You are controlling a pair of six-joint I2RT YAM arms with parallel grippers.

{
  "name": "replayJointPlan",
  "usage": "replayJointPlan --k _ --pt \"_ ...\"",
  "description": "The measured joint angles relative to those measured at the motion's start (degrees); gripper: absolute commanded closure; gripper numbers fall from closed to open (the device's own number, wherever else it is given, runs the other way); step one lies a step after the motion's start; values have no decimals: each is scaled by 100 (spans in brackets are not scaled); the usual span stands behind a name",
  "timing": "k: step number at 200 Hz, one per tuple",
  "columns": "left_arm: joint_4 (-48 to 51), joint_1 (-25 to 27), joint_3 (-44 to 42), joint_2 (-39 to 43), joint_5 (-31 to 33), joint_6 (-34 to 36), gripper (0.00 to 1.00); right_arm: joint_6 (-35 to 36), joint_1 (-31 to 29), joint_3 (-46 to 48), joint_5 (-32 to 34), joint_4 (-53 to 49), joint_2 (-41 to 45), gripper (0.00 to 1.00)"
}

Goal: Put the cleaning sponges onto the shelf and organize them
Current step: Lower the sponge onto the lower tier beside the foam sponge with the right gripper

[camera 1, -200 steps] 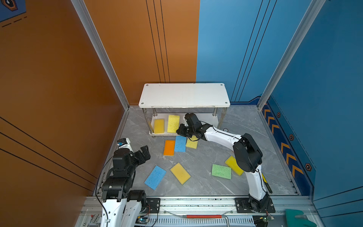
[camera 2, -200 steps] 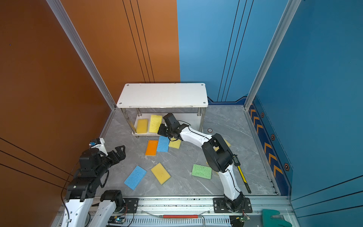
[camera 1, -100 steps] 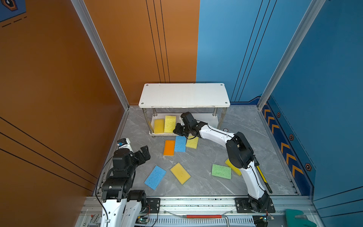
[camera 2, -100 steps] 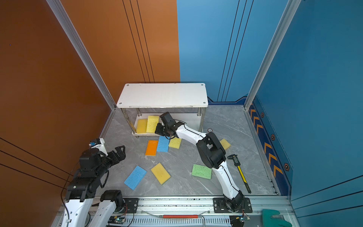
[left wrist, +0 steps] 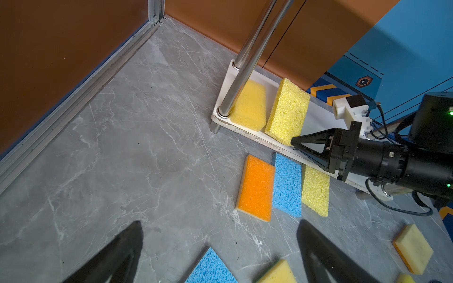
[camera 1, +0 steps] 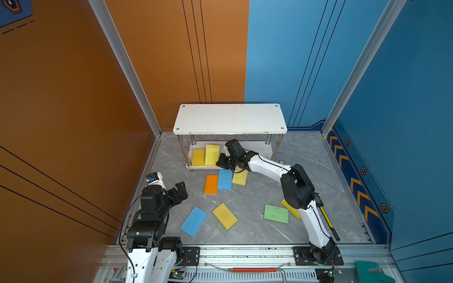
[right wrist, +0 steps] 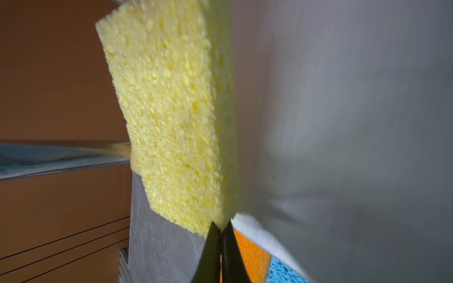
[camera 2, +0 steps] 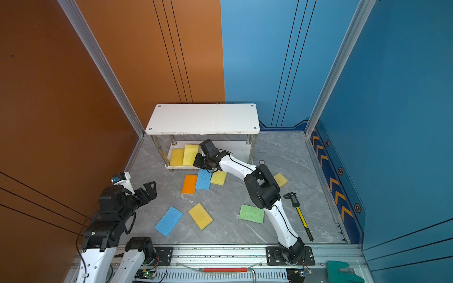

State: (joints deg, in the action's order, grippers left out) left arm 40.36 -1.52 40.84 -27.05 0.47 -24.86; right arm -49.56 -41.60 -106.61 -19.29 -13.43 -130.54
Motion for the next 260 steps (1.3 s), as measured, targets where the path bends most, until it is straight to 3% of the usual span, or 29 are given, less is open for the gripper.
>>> replayJointPlan --k 62,116,206,260 --pt "0 0 0 4 -2 2 2 22 15 -125 -2 -221 -85 100" --pt "0 0 0 7 -2 2 2 79 15 -173 -2 -271 -138 76" --pt "0 0 0 7 -2 2 2 179 44 -254 -15 -308 -138 56" --pt "0 0 0 7 -4 2 2 219 83 -627 2 -374 -304 53"
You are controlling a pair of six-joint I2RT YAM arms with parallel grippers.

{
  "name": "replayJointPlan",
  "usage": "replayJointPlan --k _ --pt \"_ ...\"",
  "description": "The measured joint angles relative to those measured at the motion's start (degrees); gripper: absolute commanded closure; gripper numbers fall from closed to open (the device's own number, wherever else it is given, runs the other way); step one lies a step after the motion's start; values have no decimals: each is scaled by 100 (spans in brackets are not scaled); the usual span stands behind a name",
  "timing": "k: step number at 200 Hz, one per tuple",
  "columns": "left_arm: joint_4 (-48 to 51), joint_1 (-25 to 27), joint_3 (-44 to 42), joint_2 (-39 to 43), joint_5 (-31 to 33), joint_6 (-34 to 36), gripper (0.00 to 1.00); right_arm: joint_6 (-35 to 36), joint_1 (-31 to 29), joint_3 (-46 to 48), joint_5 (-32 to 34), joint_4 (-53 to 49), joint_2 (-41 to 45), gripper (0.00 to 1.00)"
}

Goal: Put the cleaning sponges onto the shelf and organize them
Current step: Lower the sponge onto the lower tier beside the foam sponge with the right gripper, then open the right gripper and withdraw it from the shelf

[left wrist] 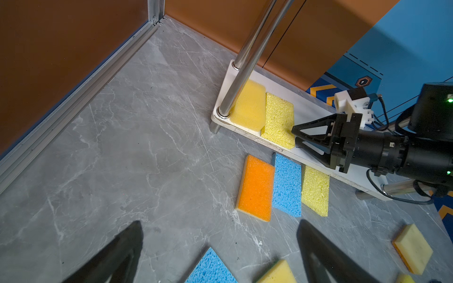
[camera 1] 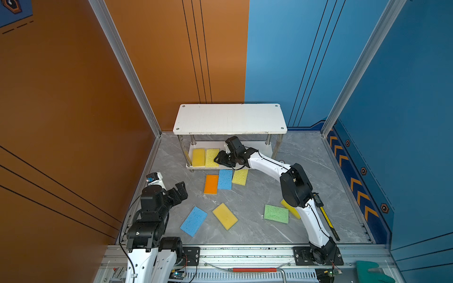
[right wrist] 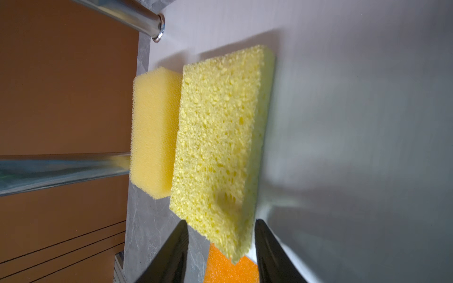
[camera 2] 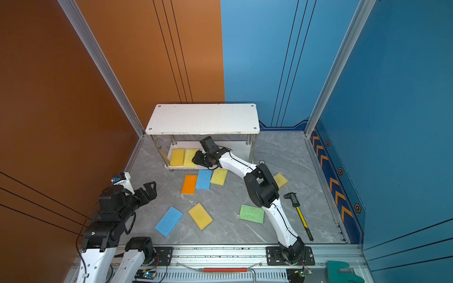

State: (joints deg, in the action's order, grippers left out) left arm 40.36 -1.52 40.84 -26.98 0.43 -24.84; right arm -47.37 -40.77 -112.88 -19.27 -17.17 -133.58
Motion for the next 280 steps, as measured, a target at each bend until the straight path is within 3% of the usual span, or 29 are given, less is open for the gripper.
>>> replayJointPlan --k 280 --pt "-4 -107 0 -24 -68 0 2 -70 289 -918 -452 280 -776 50"
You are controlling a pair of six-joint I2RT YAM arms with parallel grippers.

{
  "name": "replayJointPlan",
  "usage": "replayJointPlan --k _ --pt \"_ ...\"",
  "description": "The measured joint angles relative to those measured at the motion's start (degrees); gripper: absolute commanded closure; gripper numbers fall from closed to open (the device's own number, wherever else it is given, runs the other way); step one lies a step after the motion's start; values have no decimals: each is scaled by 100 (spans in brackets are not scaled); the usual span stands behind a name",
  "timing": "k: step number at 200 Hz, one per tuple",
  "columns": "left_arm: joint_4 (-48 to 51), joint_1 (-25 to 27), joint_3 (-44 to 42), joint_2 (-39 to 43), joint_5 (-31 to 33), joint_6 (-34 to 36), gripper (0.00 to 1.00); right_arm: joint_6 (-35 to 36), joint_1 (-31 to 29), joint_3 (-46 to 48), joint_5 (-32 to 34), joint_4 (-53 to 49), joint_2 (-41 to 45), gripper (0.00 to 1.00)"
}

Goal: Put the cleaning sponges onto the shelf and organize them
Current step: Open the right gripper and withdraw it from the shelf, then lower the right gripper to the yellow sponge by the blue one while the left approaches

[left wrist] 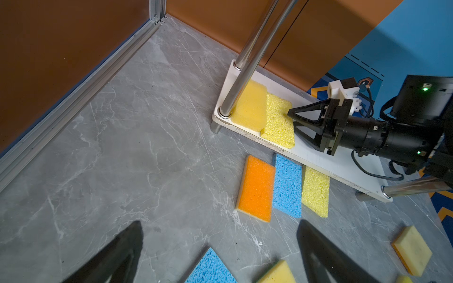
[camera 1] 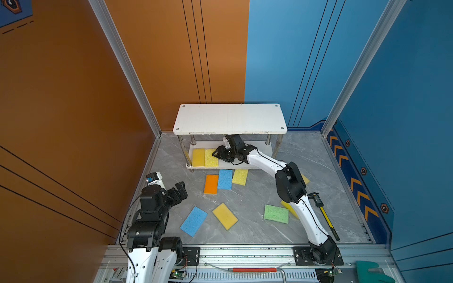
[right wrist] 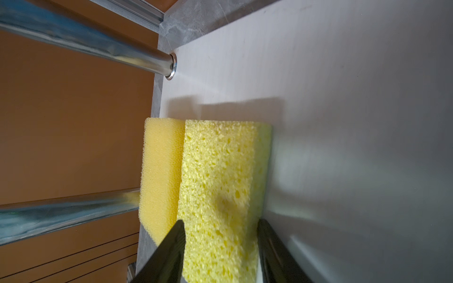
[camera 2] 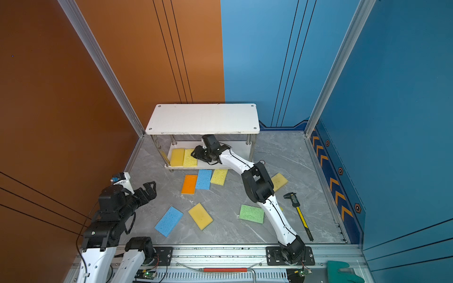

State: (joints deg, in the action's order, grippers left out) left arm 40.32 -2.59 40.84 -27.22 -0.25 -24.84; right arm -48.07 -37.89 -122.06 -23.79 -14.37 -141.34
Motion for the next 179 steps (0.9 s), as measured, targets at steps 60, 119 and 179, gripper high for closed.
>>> replayJointPlan --k 60,119,179 --pt "-28 -37 0 -66 -177 0 2 249 0 1617 717 153 1161 49" --pt "-369 -79 -105 -208 -870 0 2 529 -129 4419 1443 157 3674 48" --pt "-1154 345 -540 -1143 -1843 -490 2 527 -188 6155 1600 -11 4671 48"
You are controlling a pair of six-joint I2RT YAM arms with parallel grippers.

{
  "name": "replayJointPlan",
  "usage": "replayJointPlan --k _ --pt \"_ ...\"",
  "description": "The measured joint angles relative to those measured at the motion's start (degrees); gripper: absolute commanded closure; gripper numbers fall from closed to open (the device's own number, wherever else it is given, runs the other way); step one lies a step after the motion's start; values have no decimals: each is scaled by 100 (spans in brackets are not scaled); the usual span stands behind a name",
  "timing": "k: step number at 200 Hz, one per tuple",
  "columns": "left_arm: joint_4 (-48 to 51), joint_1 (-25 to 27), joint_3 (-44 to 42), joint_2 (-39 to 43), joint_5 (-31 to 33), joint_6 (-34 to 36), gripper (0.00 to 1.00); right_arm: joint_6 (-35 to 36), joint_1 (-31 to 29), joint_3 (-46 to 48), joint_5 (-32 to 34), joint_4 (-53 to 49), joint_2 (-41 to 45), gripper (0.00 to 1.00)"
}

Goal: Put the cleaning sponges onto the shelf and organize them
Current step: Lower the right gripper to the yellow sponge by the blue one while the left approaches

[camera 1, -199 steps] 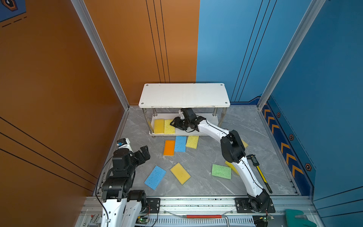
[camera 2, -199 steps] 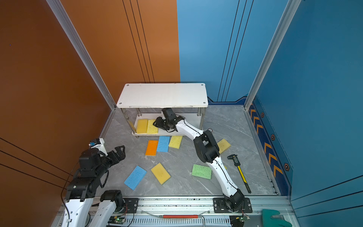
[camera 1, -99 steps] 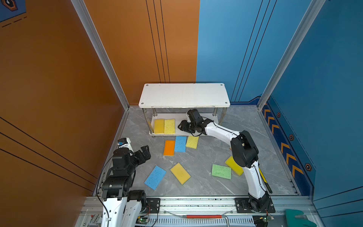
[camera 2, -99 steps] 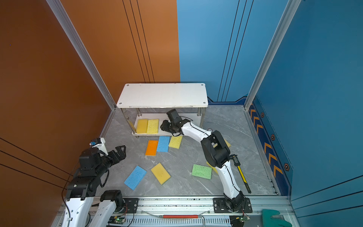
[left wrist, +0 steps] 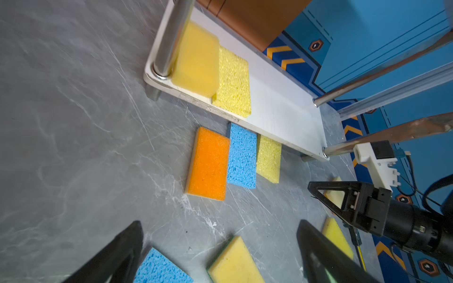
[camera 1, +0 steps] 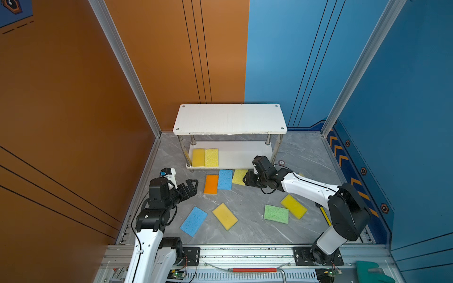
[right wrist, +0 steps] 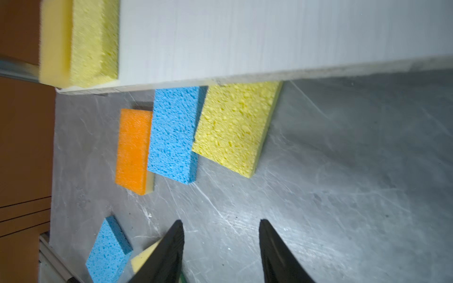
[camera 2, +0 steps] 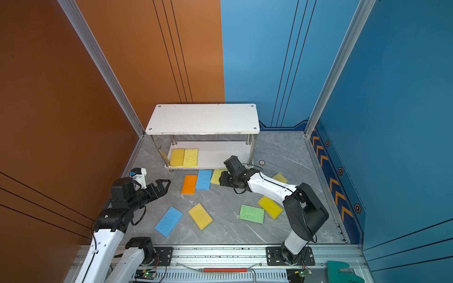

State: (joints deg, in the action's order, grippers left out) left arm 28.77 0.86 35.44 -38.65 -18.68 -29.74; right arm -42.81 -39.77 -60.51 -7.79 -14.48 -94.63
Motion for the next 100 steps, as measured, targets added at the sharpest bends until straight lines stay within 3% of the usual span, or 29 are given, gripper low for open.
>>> replayJointPlan --k 45,100 --pt "-402 1587 0 -811 203 -240 2 -7 2 90 -87 96 -295 49" --pt "-719 1530 -177 -822 275 -422 2 -72 2 -63 -219 328 -935 50"
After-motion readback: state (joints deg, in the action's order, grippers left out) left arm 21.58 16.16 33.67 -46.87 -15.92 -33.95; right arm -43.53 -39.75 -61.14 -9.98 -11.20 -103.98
